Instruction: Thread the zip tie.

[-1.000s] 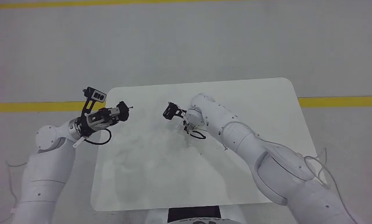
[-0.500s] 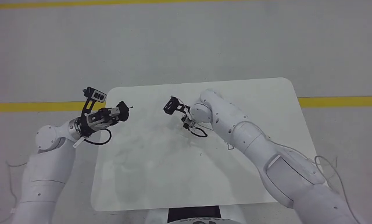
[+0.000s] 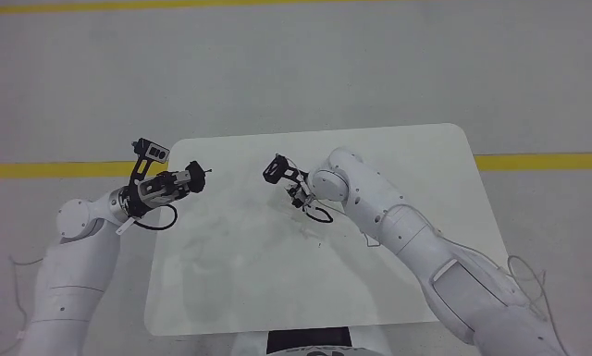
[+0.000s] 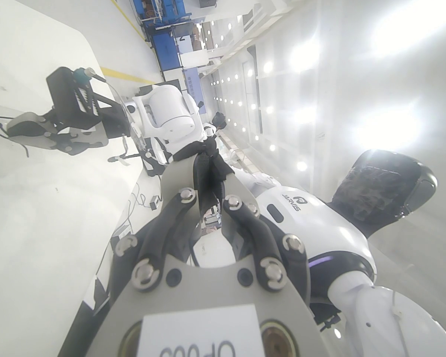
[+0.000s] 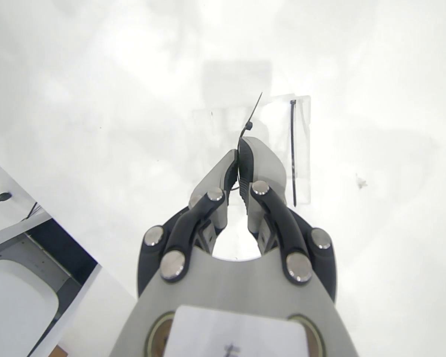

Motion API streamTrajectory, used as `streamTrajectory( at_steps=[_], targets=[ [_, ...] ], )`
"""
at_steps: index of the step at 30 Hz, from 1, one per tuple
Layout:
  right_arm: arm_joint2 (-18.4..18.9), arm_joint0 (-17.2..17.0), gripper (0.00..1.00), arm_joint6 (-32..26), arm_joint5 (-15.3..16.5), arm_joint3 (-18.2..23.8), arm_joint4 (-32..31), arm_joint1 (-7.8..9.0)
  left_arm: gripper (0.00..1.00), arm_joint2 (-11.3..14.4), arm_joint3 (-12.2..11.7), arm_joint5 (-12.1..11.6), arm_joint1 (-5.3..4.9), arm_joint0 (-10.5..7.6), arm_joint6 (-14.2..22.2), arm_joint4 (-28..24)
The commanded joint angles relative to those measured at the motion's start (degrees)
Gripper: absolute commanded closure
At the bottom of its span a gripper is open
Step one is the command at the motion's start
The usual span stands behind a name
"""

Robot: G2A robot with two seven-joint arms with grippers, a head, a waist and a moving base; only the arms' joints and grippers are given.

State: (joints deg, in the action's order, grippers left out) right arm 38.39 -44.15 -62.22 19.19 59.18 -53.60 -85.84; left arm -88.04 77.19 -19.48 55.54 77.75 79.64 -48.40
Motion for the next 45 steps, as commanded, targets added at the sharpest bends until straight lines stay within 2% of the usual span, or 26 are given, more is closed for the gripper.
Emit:
streamTrajectory(
  at_steps=[1, 12, 13, 14, 16, 30, 38, 45],
  targets=[
    [0.1, -0.2, 1.0, 0.9, 0.3, 0.0, 0.3, -0.02, 1.0, 0.0, 0.0, 0.0, 0.0, 0.0, 0.0, 0.0],
    [-2.2, 0.8, 1.0, 2.1, 0.3, -0.4, 0.0, -0.89, 1.0, 0.0, 0.0, 0.0, 0.0, 0.0, 0.0, 0.0],
    [-2.4, 0.9, 0.99, 2.2, 0.3, -0.7, 0.0, -1.0, 1.0, 0.0, 0.0, 0.0, 0.0, 0.0, 0.0, 0.0],
    [-2.5, 1.1, 0.91, 2.3, 0.3, -0.9, 0.1, -1.11, 1.0, 0.0, 0.0, 0.0, 0.0, 0.0, 0.0, 0.0],
    [-2.8, 1.3, 0.87, 2.5, 0.3, -1.5, 0.3, -1.36, 1.0, 0.0, 0.0, 0.0, 0.0, 0.0, 0.0, 0.0],
    [-4.4, 2.7, 0.89, 3.6, 0.0, -5.8, 0.8, -2.74, 1.0, 0.0, 0.0, 0.0, 0.0, 0.0, 0.0, 0.0],
    [-4.9, 2.8, 0.87, 3.7, -0.9, -6.8, -0.5, -3.15, 1.0, 0.0, 0.0, 0.0, 0.0, 0.0, 0.0, 0.0],
    [-4.8, 2.9, 0.82, 2.8, -1.6, -5.7, -1.6, -3.21, 1.0, 0.0, 0.0, 0.0, 0.0, 0.0, 0.0, 0.0]
  ],
)
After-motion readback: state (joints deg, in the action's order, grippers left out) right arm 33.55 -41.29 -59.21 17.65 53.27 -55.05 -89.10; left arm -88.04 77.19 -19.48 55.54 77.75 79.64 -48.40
